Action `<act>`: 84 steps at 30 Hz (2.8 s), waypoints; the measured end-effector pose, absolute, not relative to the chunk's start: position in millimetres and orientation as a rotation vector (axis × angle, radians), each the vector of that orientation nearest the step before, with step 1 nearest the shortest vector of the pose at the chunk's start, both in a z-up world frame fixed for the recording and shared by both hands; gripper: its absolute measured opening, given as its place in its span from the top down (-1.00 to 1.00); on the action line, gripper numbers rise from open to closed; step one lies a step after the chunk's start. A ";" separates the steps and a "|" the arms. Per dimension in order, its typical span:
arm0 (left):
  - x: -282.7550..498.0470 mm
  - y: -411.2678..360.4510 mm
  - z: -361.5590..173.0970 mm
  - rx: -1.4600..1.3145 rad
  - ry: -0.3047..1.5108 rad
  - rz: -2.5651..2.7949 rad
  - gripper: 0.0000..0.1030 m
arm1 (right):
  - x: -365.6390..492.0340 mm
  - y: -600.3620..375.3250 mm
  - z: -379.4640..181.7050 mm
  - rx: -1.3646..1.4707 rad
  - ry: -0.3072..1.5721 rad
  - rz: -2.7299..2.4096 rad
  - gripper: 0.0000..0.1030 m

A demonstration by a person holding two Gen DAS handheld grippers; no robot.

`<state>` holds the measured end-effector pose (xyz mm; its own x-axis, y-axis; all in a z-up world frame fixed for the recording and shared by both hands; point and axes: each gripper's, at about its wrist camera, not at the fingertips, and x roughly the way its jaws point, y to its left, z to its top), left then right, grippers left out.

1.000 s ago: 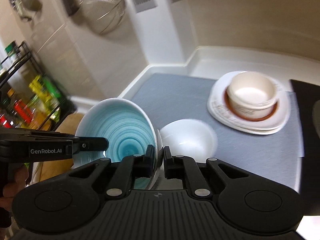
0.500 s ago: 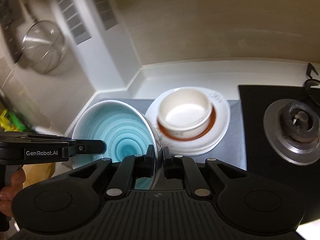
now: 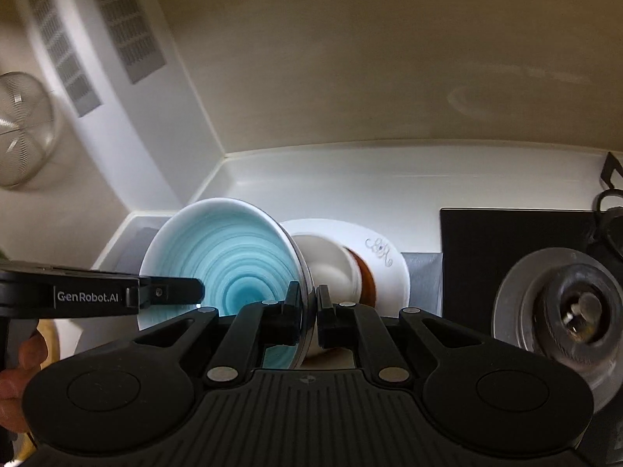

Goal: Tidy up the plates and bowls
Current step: 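Lift the blue swirl bowl with both tools and lower it into the cream bowl, then open both tools to release the blue swirl bowl, then withdraw both tools back from the stacked dishes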

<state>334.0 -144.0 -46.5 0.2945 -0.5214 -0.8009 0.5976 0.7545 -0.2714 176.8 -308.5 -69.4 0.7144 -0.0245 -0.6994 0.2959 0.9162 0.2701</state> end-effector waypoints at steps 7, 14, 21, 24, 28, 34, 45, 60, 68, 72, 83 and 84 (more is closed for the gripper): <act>360.8 -163.8 -67.2 0.109 1.075 -0.711 0.79 | 212.4 -324.6 -88.3 0.377 0.826 -0.191 0.84; 372.1 -169.2 -82.3 0.113 1.116 -0.705 0.79 | 227.3 -333.1 -102.5 0.382 0.867 -0.197 0.84; 376.8 -173.9 -84.8 0.127 1.116 -0.692 0.83 | 235.6 -336.3 -109.2 0.385 0.878 -0.204 0.85; 380.5 -173.7 -85.0 0.131 1.112 -0.669 0.82 | 235.1 -337.2 -109.6 0.389 0.885 -0.212 0.85; 385.2 -171.7 -85.8 0.101 1.122 -0.670 0.80 | 234.8 -342.0 -109.5 0.401 0.881 -0.219 0.86; 389.4 -162.4 -81.3 0.087 1.081 -0.602 -0.15 | 233.9 -340.2 -109.7 0.393 0.869 -0.228 0.85; 368.4 -145.5 -61.3 0.115 0.956 -0.616 -1.00 | 209.9 -334.5 -101.1 0.459 0.823 -0.260 -0.17; 286.7 -102.6 -51.4 0.235 0.859 -0.579 -1.00 | 125.1 -264.5 -79.7 0.313 0.737 -0.274 -0.63; 234.4 -71.5 -53.1 0.316 0.850 -0.558 -1.00 | 96.0 -227.4 -72.8 0.269 0.702 -0.265 -0.67; 214.9 -52.6 -53.5 0.314 0.862 -0.542 -1.00 | 83.2 -210.6 -71.9 0.260 0.707 -0.260 -0.68; 174.5 -11.0 -62.0 0.292 0.908 -0.500 -1.00 | 60.8 -168.4 -73.2 0.218 0.734 -0.201 -0.68; 171.7 -7.8 -62.6 0.288 0.912 -0.499 -1.00 | 59.5 -166.0 -72.3 0.213 0.732 -0.198 -0.68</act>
